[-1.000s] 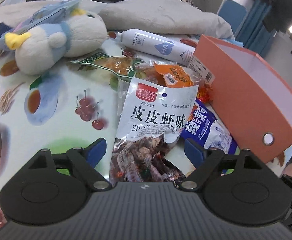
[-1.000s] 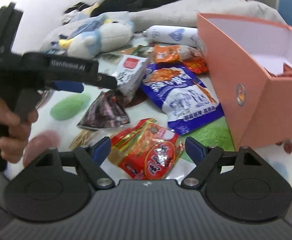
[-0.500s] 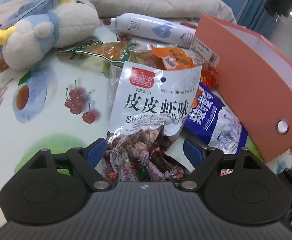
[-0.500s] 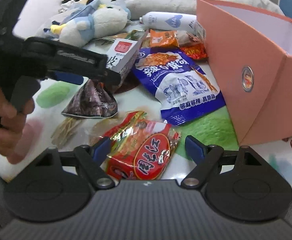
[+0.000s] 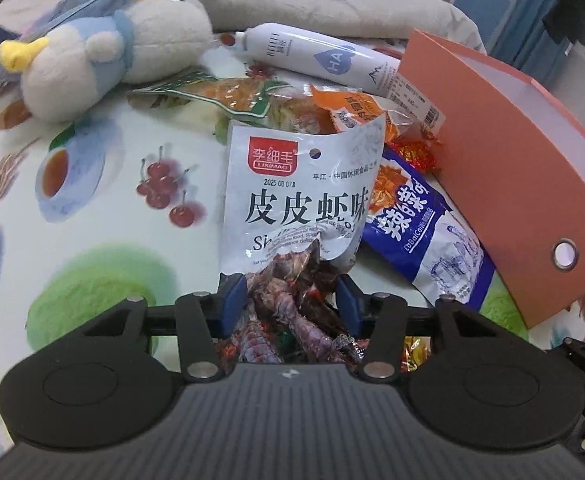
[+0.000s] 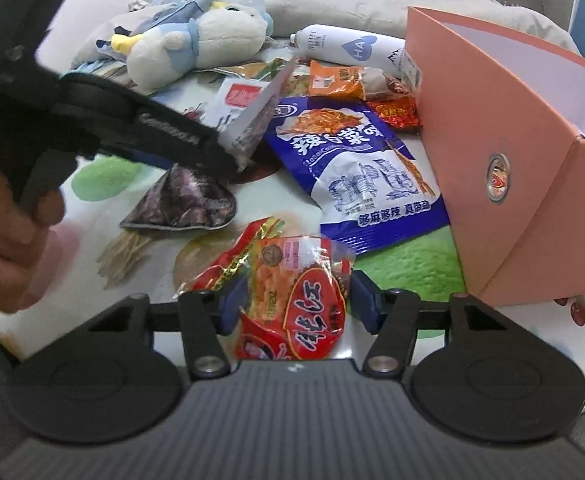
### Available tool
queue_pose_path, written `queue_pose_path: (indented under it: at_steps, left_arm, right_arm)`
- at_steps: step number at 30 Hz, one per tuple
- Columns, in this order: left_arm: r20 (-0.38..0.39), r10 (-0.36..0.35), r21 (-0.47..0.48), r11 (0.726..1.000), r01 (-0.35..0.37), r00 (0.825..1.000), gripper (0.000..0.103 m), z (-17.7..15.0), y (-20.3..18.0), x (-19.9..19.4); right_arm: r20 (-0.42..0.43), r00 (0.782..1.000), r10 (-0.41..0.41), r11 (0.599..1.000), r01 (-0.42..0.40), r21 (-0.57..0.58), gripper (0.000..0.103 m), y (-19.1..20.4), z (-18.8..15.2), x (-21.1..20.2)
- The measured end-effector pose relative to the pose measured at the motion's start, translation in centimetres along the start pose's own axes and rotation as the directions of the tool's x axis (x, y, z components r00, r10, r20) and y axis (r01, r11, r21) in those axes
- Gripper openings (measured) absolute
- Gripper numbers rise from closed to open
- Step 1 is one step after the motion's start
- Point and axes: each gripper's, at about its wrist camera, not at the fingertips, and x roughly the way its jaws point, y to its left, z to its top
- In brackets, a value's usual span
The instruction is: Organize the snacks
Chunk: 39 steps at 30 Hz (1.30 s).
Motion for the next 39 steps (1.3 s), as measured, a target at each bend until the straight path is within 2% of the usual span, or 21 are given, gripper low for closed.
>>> queue_pose_path:
  at_steps: [3,5,7,13,14,16,17,18,23,29,31,32,33,39]
  left_arm:
    - [0.000,-0.009,-0.049,0.999,0.009,1.000,0.053,-0.7,0.6,-1.0]
    - [0.005,-0.007,-0.072,0.997,0.008,1.000,0.053,-1.3,0.9,-1.9]
    - [0.005,-0.009,-0.097,0.995,0.009,1.000,0.052,-1.8,1.2,-2.6]
    - [0.022,-0.011,-0.130,0.991,0.014,1.000,0.051,-3.0,1.6,-5.1]
    - [0.026,-0.010,-0.133,0.991,0.013,1.000,0.051,-3.2,1.7,-5.5]
    - [0.037,-0.005,-0.136,0.991,0.010,0.999,0.050,-3.4,1.6,-6.2]
    - [0.041,-0.005,-0.135,0.991,0.011,0.999,0.050,-3.5,1.6,-6.6]
    - [0.047,-0.007,-0.137,0.991,0.013,0.999,0.050,-3.6,1.5,-6.9]
    - [0.068,-0.019,-0.153,0.988,0.029,0.998,0.048,-4.2,1.3,-8.1]
    - [0.059,-0.045,-0.171,0.984,0.054,0.997,0.045,-5.7,1.0,-8.9]
    - [0.060,-0.054,-0.174,0.983,0.063,0.997,0.043,-6.2,0.9,-9.2]
    - [0.061,-0.057,-0.179,0.982,0.067,0.997,0.042,-6.4,0.9,-9.3]
    - [0.063,-0.062,-0.185,0.980,0.073,0.996,0.042,-6.5,0.9,-9.4]
    - [0.029,-0.075,-0.171,0.982,0.079,0.997,0.038,-7.0,0.4,-8.6]
  right_arm:
    - [-0.001,1.000,0.001,1.000,-0.001,0.001,0.057,-0.1,0.0,-0.2]
    - [0.005,1.000,-0.003,1.000,0.003,0.006,0.051,-0.2,0.1,-0.5]
    - [0.010,1.000,-0.009,1.000,0.009,0.014,0.051,-0.3,0.3,-0.7]
    - [0.004,1.000,-0.020,1.000,0.020,0.004,0.046,-0.2,0.4,-1.1]
    - [0.007,1.000,-0.028,1.000,0.028,-0.003,0.024,-0.1,0.4,-1.3]
    - [0.014,0.999,-0.044,0.999,0.044,-0.006,0.015,-0.1,0.7,-1.7]
    - [0.011,0.999,-0.044,0.999,0.044,-0.013,0.004,-0.1,0.8,-1.7]
    - [0.010,0.999,-0.048,0.999,0.048,-0.014,0.003,-0.1,0.9,-1.8]
    - [0.001,0.999,-0.049,0.999,0.049,-0.009,0.003,-0.1,0.8,-2.0]
    - [-0.010,1.000,-0.012,0.995,0.013,0.099,0.009,-1.8,0.6,-2.7]
    - [-0.023,1.000,0.004,0.991,-0.001,0.135,0.031,-2.5,0.3,-2.8]
    - [-0.019,1.000,0.023,0.987,-0.019,0.161,0.052,-2.8,0.1,-3.0]
    - [-0.009,0.999,0.045,0.980,-0.043,0.197,0.058,-3.3,-0.2,-3.3]
    - [-0.030,0.992,0.122,0.938,-0.105,0.330,0.057,-4.4,-1.1,-2.9]
